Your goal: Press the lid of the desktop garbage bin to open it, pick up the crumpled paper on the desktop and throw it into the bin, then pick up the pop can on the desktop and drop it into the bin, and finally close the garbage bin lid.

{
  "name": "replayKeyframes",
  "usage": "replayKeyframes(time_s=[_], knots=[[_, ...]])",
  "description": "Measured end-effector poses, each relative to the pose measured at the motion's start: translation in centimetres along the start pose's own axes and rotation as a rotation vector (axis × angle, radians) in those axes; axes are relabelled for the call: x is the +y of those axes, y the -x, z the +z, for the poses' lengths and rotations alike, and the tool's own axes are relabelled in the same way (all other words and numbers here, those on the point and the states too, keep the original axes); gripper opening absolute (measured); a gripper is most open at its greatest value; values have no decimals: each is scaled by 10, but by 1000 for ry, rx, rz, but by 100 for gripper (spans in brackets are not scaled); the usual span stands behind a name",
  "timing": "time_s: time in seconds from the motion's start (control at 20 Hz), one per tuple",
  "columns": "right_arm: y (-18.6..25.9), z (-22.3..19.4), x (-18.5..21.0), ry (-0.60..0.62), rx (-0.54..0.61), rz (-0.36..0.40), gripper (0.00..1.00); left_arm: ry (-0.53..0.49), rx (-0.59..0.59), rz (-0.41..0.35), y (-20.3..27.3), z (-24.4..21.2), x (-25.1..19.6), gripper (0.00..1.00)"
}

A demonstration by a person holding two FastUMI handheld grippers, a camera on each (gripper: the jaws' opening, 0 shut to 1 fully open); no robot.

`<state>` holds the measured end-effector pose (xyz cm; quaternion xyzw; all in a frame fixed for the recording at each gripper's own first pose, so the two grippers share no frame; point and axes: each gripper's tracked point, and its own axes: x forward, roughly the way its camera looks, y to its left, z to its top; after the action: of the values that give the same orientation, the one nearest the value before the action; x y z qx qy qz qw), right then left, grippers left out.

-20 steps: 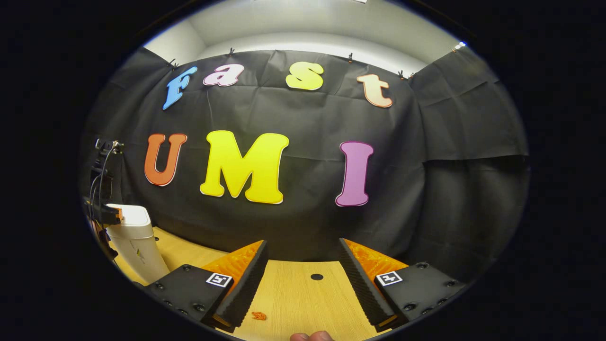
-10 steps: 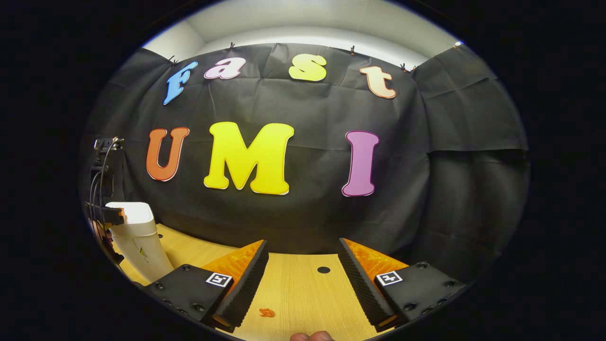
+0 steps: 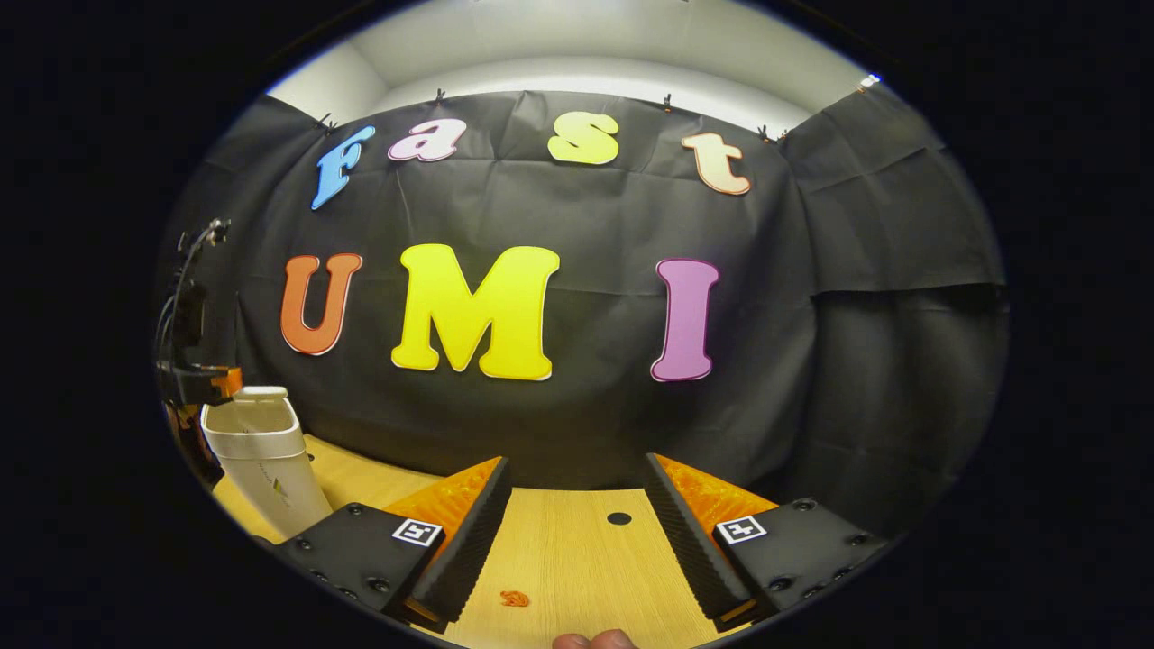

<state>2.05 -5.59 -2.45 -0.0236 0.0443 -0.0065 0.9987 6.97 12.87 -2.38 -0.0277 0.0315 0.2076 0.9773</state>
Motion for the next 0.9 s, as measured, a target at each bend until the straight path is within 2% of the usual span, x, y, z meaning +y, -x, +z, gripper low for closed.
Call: replayKeyframes(time_s=[0.05,0.15,0.3,0.45,0.65,0.9], knots=[[2,1,0,-3,-5,2,94,-16,-16,-8,3,5,1,48],[4,6,-1,-16,-18,5,94,-28,-31,-39,10,12,-5,82],[8,10,-2,-25,-33,5,94,-14,-46,-77,19,20,-13,96],[13,11,-5,-21,-46,13,94,-21,-69,-100,27,27,-17,96],[14,-1,-7,-33,-19,40,94,-1,-54,-199,52,21,-37,96],[9,-25,-13,-18,35,61,94,-31,-14,-294,84,-4,-59,96]])
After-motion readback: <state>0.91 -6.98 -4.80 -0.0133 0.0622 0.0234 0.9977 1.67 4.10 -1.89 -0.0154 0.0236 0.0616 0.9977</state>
